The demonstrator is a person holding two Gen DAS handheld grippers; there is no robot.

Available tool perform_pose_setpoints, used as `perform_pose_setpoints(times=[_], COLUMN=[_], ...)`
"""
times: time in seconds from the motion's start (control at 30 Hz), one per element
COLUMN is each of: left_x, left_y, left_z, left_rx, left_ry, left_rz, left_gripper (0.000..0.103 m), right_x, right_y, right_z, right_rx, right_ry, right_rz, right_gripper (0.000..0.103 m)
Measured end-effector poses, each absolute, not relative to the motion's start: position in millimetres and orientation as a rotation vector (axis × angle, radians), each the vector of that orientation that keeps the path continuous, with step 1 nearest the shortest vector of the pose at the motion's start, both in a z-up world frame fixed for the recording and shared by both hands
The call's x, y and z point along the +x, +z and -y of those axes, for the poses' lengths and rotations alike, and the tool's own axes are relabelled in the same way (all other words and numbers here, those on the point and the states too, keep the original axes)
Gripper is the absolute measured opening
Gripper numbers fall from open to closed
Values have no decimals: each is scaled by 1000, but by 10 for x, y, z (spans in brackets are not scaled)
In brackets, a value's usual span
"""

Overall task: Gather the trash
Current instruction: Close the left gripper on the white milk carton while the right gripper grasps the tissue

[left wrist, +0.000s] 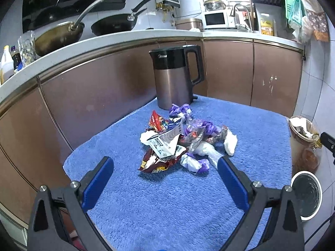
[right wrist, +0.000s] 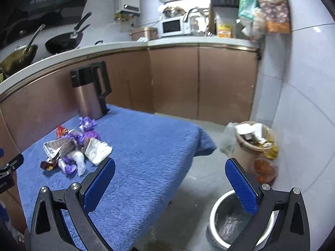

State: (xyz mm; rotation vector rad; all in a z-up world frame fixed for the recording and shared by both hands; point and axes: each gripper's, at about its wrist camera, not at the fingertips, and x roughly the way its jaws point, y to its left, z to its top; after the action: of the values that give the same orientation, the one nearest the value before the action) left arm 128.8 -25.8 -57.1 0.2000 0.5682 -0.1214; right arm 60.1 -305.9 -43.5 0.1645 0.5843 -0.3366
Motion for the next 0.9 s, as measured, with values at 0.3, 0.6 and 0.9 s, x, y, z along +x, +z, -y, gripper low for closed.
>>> perform_pose_setpoints(times=[0.3, 0.6, 0.9], left_x=[1593, 1846, 2084], left_y=[-764, -1006, -1303], left_z=[148, 9, -373], left_rx=[188, 178, 122], left_ry=[-108, -76, -68], left_rz=[-644, -707, -806], left_gripper=[100, 100, 100], right_x=[1035, 1405, 1741], right_y=[-605, -743, -971], right_z=[2924, 2807, 2666], right_rx=[184, 174, 178], right_ry=[-207, -124, -29], right_rz=[-666, -722, -807], right_gripper=[103, 103, 85])
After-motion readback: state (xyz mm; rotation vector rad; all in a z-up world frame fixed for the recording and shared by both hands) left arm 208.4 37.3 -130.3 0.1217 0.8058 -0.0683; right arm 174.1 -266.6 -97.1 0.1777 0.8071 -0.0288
